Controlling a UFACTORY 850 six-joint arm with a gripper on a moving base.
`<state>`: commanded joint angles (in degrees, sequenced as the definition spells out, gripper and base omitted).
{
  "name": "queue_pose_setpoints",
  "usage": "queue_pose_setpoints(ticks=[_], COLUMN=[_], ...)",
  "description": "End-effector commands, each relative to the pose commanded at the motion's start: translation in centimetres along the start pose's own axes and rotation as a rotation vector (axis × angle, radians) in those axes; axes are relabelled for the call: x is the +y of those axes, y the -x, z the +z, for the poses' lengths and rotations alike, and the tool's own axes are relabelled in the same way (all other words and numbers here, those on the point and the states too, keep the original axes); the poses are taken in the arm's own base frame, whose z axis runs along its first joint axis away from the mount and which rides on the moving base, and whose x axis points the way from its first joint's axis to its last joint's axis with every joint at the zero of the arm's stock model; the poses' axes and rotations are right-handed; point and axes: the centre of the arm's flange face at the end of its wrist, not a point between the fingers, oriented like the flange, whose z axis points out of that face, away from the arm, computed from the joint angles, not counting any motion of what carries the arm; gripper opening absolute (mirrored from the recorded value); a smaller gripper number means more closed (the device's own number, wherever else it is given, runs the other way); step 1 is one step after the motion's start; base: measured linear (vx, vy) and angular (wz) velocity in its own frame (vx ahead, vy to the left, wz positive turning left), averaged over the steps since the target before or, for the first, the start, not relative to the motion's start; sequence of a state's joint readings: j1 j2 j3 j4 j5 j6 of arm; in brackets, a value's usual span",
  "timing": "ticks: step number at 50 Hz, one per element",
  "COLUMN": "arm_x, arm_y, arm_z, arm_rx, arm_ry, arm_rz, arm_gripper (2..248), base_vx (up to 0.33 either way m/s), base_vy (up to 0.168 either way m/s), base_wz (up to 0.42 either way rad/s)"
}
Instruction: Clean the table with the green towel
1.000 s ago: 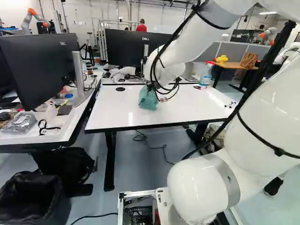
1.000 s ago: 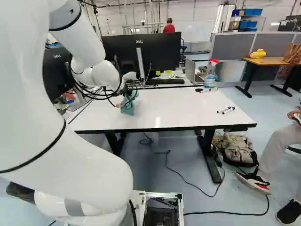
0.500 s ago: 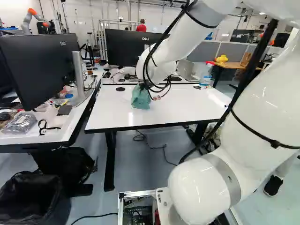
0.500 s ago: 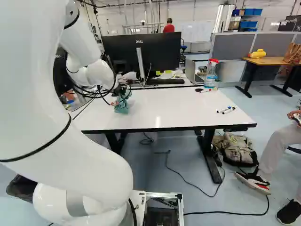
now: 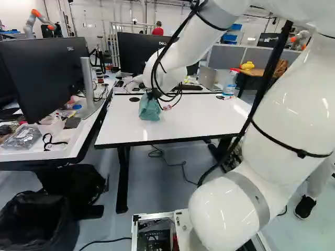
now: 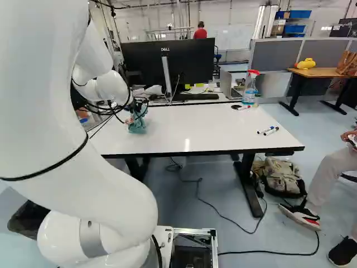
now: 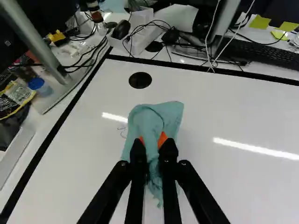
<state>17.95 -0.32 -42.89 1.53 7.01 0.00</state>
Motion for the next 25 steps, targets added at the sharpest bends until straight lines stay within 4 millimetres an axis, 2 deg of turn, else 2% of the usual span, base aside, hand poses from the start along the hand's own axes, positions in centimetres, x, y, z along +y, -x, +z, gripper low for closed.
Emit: queue_pose_setpoints(ticks=[25], arm_x=[-3.8], arm_y=[-0.9], arm_z=[1.2], arm_rx=[0.000], arm_ry=[-0.059], arm_rz=[-0.050], arm_gripper=[38], base_vx=[0.000], base_vy=[0.000], base_wz=[0.000])
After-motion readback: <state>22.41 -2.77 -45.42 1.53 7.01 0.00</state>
